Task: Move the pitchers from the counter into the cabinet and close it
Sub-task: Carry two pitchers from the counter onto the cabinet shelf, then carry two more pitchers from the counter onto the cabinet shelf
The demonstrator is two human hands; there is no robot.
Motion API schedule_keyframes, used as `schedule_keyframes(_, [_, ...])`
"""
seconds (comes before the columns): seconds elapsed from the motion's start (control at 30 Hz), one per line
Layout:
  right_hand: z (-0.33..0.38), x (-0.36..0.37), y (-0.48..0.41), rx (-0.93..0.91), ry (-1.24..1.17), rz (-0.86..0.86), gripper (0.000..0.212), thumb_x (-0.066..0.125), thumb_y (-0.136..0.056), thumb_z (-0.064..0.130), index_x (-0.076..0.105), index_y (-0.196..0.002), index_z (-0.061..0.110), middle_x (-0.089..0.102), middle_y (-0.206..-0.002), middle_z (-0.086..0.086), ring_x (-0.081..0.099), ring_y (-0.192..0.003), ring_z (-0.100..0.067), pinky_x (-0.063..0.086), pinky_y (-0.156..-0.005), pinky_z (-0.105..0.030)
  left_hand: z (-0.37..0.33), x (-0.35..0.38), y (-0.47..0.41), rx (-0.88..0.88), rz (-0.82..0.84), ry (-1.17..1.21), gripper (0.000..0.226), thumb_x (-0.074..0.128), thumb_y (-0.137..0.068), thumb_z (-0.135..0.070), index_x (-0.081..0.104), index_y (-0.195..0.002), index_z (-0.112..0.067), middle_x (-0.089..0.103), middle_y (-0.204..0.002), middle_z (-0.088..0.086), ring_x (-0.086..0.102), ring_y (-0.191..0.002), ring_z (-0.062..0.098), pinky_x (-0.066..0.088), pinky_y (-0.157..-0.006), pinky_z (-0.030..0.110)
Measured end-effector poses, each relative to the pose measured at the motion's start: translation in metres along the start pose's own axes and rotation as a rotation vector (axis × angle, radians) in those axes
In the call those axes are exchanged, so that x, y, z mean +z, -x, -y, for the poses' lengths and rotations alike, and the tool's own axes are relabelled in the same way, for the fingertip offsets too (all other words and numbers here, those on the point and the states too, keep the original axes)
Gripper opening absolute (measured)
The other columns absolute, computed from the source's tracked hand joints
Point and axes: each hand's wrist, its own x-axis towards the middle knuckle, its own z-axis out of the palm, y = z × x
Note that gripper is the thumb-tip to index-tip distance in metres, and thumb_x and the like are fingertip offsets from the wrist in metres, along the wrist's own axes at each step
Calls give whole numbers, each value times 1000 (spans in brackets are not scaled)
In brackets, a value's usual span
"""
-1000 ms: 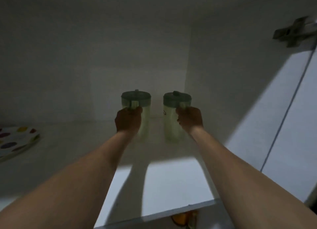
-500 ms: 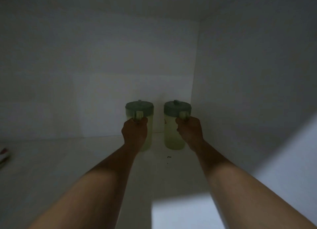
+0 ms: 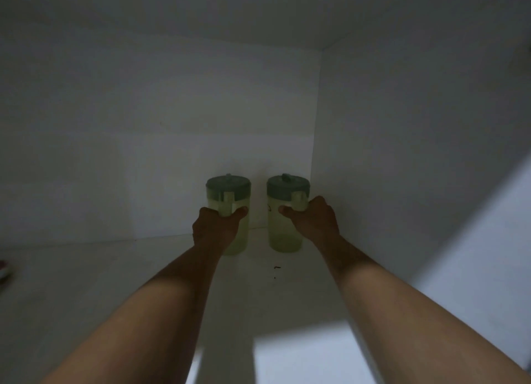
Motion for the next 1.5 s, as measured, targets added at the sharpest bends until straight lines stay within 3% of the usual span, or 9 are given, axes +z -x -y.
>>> schedule_keyframes(0.1, [13,-16,25,-30,129,-30,94,68,-83,62,29,-150,8,43,-146,-19,45,-134,-37,44,-105,-43,-8,-14,17,3,-65,-116,98,68,-65,-76,41,-130,-9,57,-127,16,55,-117,39,47,-96,49])
schedule_keyframes(0.2, [30,-36,55,-108,203,-72,75,60,-92,52,31,-146,8,45,-140,-20,48,-128,-39,47,-102,-46,-20,-35,45,167,-151,-300,85,58,-76,-74,39,-131,-11,56,-124,16,53,-115,39,46,-94,49])
schedule_keyframes(0.4, [71,-89,142,-163,408,-22,74,52,-97,52,25,-154,14,40,-149,-17,45,-135,-35,46,-106,-44,-45,-104,112,479,-43,-512,64,45,-90,-63,41,-135,-17,54,-128,14,48,-118,36,42,-95,45])
schedule_keyframes(0.63, [113,-140,240,-218,495,-42,64,57,-94,51,46,-143,12,53,-139,-18,57,-120,-38,52,-97,-45,-64,-202,192,779,6,-787,55,42,-93,-57,49,-132,-20,59,-124,14,54,-115,34,44,-96,45])
schedule_keyframes(0.9, [164,-160,346,-371,479,41,70,55,-88,61,51,-137,11,55,-140,-19,53,-129,-38,48,-105,-47,-55,-316,279,775,-84,-804,58,42,-95,-55,50,-137,-17,60,-130,16,54,-119,36,44,-100,44])
schedule_keyframes(1.03, [183,-156,399,-459,496,74,84,45,-74,72,55,-136,17,56,-143,-17,51,-132,-38,45,-107,-50,-37,-367,323,737,-181,-846,55,43,-93,-55,55,-132,-18,63,-126,15,56,-117,36,44,-99,41])
schedule_keyframes(1.23, [212,-147,512,-607,510,160,84,48,-93,62,19,-160,21,25,-163,-18,26,-150,-38,28,-117,-59,3,-452,404,571,-314,-919,56,39,-94,-55,52,-133,-16,53,-136,15,43,-132,32,34,-109,51])
schedule_keyframes(1.33, [228,-122,561,-714,458,239,84,46,-94,62,15,-161,22,23,-164,-20,23,-151,-38,27,-117,-60,31,-503,447,427,-375,-960,58,37,-96,-54,45,-140,-17,39,-151,17,28,-144,33,24,-115,55])
schedule_keyframes(1.5, [251,-74,645,-837,387,394,83,45,-95,61,12,-162,23,19,-165,-20,21,-152,-37,25,-118,-61,89,-586,508,228,-441,-1014,59,36,-97,-52,34,-148,-22,26,-158,16,17,-149,34,16,-118,58])
